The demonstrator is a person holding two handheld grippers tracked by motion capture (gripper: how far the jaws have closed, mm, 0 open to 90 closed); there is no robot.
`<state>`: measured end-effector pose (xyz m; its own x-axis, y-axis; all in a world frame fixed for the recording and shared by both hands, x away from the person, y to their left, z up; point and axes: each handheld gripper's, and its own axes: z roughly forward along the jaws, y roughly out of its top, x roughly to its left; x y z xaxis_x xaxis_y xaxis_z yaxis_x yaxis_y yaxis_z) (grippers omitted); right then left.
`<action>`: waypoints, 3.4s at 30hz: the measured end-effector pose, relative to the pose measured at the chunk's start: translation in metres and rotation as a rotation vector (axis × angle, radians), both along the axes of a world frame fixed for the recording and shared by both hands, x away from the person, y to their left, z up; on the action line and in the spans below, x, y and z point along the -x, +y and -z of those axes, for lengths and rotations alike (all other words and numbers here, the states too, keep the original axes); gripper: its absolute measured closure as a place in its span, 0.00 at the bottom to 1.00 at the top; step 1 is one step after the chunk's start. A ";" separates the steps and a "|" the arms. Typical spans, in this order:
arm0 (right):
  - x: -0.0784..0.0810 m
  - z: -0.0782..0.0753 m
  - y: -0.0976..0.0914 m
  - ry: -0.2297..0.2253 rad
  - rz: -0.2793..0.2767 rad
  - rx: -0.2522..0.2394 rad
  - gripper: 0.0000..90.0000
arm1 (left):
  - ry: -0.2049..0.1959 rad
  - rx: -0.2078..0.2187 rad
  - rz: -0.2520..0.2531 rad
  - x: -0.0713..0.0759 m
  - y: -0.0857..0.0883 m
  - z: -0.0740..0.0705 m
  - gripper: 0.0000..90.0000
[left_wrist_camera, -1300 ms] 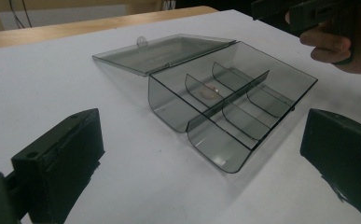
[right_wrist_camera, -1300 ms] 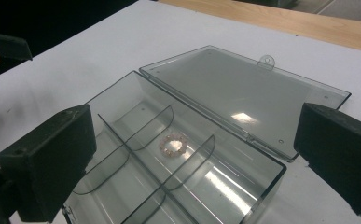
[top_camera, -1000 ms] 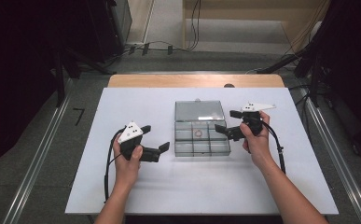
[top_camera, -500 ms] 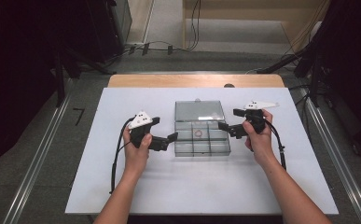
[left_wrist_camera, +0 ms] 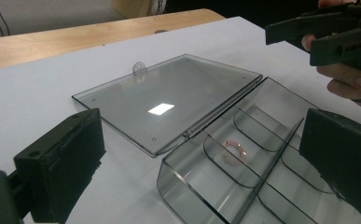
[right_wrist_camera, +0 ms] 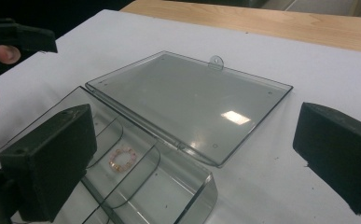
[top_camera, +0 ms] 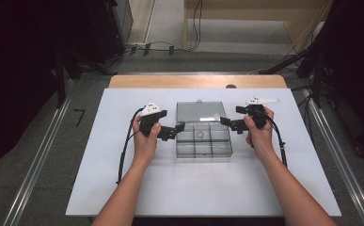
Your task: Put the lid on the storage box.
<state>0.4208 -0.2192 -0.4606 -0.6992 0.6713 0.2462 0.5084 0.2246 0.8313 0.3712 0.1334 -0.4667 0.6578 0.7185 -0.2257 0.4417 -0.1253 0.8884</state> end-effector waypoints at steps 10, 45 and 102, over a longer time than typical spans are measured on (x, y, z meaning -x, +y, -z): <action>-0.011 0.003 0.004 0.016 -0.006 -0.022 0.00 | 0.059 0.039 -0.006 -0.025 -0.011 0.008 0.02; -0.047 0.034 0.023 0.230 0.086 0.019 0.16 | 0.318 0.067 -0.157 -0.061 -0.025 0.034 0.19; -0.031 0.016 0.010 0.117 0.080 -0.090 0.72 | 0.239 0.160 -0.165 -0.048 -0.016 0.018 0.69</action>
